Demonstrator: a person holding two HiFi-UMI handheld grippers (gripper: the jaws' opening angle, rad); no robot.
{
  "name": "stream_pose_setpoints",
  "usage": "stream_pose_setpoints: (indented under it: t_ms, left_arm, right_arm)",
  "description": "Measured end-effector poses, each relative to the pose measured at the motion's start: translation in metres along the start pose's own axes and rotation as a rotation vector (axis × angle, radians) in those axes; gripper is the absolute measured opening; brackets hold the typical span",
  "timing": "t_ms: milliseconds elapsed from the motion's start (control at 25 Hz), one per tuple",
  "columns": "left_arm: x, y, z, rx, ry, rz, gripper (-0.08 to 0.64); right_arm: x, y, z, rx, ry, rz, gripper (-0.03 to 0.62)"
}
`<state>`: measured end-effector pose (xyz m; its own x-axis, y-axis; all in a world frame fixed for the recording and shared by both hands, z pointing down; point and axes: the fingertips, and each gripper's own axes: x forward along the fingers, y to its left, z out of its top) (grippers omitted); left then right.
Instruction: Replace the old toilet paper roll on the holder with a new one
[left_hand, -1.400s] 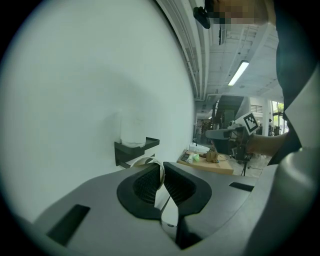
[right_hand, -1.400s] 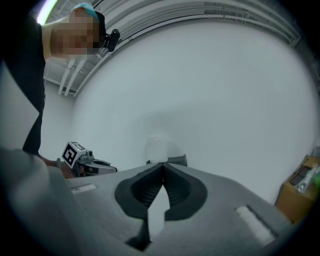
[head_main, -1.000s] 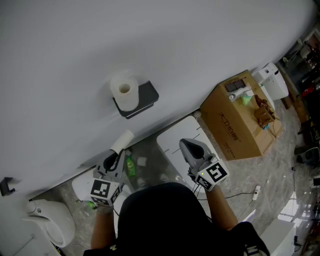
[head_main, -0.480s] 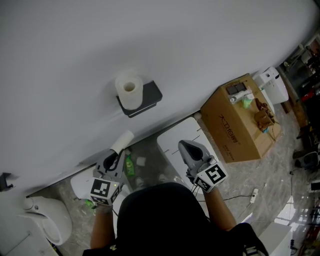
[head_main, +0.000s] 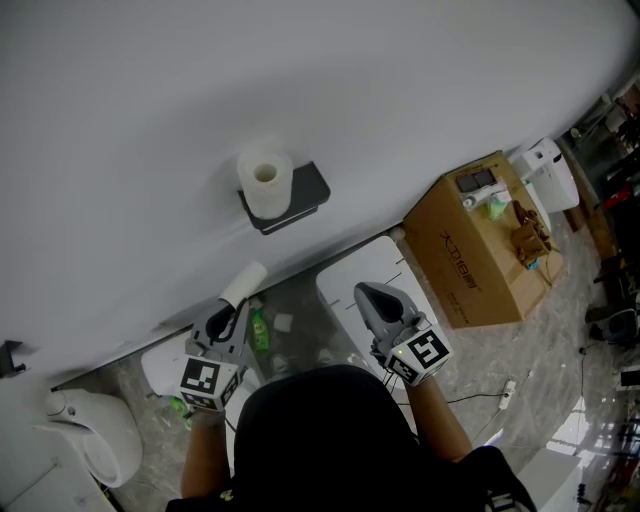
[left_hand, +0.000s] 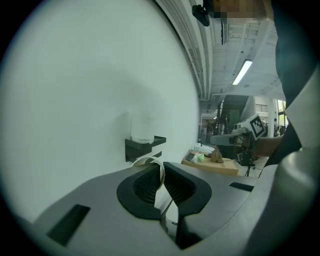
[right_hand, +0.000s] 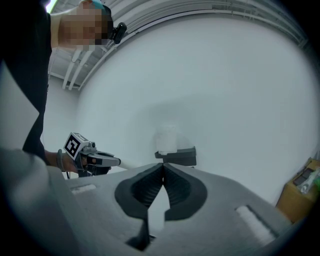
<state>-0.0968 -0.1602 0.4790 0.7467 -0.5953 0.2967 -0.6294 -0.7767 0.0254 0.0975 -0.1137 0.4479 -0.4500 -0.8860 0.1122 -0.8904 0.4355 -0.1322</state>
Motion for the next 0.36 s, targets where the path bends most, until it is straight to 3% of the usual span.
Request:
stream_pose_setpoints:
  t_ms: [360]
  left_arm:
    - [0.0011, 0.0002, -0.0016, 0.017, 0.005, -0.004, 0.031]
  right_arm:
    - [0.0000, -0.0007, -0.0044, 0.009, 0.015, -0.004, -0.002]
